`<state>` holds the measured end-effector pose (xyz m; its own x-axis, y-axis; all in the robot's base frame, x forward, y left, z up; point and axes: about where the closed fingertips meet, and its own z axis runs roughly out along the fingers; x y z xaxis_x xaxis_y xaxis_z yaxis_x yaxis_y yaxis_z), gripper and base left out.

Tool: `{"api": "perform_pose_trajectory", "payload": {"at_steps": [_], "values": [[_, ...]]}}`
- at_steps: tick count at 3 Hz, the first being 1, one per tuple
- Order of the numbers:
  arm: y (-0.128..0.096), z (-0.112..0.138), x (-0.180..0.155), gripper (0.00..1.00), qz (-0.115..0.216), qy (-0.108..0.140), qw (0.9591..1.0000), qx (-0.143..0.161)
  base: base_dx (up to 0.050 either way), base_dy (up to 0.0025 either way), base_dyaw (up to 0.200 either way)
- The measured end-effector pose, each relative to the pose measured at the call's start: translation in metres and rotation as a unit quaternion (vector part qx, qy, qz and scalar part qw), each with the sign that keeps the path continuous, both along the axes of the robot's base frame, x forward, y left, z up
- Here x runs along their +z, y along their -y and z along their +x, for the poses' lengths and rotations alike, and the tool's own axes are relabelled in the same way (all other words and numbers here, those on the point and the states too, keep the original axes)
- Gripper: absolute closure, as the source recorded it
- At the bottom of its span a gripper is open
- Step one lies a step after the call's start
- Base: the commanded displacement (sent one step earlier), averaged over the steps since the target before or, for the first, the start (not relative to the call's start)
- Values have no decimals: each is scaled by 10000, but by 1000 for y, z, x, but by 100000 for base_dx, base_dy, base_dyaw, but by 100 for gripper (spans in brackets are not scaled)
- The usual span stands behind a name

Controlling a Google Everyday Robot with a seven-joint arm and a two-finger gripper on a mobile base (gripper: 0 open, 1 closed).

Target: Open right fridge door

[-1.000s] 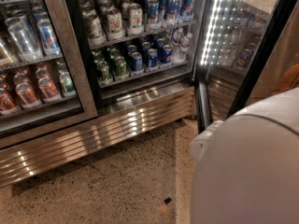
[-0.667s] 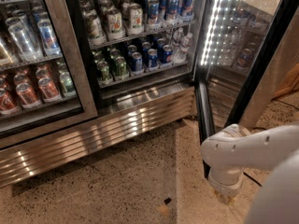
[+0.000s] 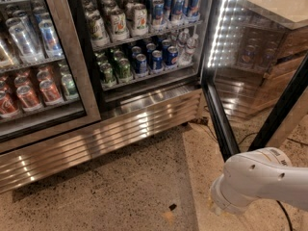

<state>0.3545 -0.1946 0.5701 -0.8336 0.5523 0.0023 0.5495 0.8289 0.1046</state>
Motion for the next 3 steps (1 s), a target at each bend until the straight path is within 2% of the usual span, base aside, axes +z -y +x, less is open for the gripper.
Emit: {"api": "perform_pose_trajectory", "payload": {"at_steps": [1,2,3], "values": [[0,0,0,100,2,1,10000,0,0,0,0],[-18,4,0,100,324,140,9993,83,0,0,0],[-56,19,2,100,821,338,9954,353,0,0,0]]}}
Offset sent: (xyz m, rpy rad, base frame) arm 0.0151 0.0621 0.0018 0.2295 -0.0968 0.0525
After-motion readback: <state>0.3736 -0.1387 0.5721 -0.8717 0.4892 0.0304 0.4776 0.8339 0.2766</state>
